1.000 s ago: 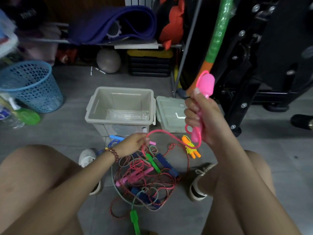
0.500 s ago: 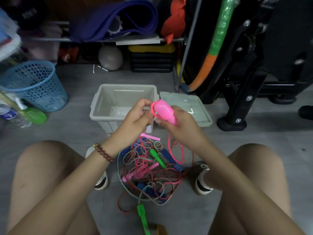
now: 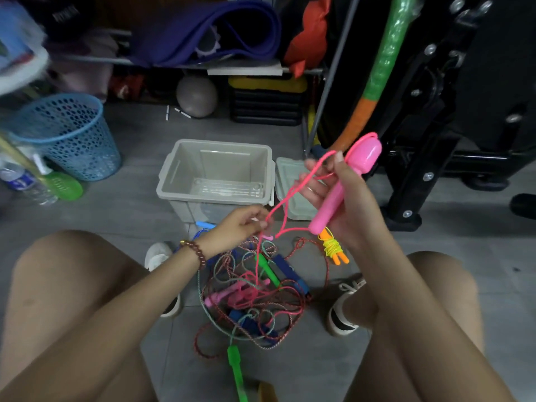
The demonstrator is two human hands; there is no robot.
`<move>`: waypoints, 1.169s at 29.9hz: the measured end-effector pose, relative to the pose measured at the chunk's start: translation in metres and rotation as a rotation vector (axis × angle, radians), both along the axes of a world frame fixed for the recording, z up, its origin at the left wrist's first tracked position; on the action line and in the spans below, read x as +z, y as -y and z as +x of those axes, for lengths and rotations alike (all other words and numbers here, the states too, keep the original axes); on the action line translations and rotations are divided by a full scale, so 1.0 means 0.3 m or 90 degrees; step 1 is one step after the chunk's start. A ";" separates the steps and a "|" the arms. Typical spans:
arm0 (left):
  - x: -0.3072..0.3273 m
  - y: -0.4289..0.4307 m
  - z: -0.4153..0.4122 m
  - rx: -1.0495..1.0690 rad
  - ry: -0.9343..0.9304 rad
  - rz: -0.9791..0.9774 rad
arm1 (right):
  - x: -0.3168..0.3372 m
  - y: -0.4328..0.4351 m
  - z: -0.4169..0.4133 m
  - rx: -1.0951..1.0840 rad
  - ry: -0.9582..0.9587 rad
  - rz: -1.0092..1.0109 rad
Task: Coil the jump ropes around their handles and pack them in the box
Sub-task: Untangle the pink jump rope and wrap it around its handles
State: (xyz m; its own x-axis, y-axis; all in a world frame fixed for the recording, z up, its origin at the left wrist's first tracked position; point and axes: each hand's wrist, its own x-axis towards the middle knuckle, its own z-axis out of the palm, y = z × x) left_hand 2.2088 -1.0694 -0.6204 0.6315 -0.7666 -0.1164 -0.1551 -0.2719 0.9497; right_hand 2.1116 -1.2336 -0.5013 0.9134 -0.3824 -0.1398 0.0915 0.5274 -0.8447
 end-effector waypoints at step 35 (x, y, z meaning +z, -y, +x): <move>0.200 0.012 -0.048 0.065 0.096 -0.205 | -0.052 -0.051 0.008 0.143 -0.065 -0.680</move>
